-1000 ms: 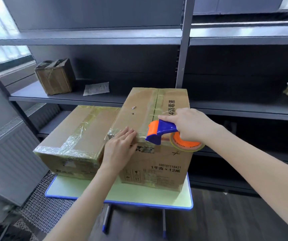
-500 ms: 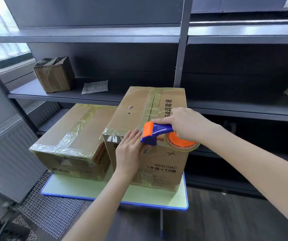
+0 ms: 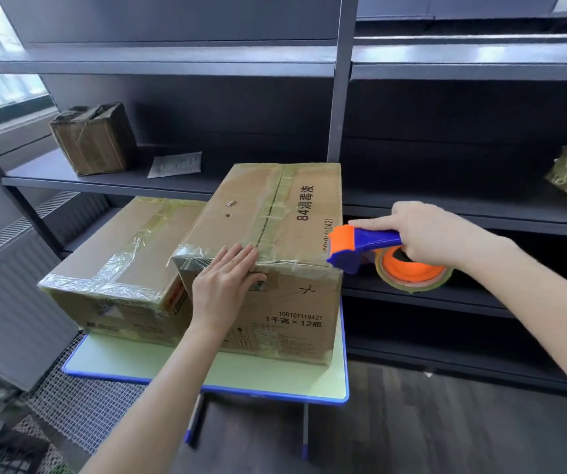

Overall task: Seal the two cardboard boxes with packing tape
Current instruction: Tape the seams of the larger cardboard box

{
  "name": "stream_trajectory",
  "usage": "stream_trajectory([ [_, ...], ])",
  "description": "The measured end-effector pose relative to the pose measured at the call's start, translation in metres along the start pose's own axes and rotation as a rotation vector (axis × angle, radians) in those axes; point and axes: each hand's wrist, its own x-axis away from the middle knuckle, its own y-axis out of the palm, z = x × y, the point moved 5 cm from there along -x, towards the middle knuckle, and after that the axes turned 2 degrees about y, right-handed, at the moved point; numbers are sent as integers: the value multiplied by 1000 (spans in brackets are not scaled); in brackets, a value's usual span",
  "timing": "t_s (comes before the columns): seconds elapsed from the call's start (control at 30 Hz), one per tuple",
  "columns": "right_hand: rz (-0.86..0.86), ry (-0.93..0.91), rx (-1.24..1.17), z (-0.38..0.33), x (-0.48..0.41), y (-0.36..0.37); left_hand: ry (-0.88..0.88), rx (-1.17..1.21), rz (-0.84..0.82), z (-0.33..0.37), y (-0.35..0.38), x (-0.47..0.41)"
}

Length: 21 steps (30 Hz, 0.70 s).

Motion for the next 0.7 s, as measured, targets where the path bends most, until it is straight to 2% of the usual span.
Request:
stream_trajectory([
  [0.17,-32,10,0,9,13,10,-2,-89,-124,17,5,-6],
  [0.3,0,6,18,14,16,12,107,-140,-230,53,12,-6],
  [0.37,2,-2,15,14,17,13,187,-79,-223,80,20,-10],
  [0.47,25,-16,29,14,17,12,172,-5,-176,105,33,-15],
  [0.7,42,-21,105,14,20,16,184,12,-19,102,40,-9],
])
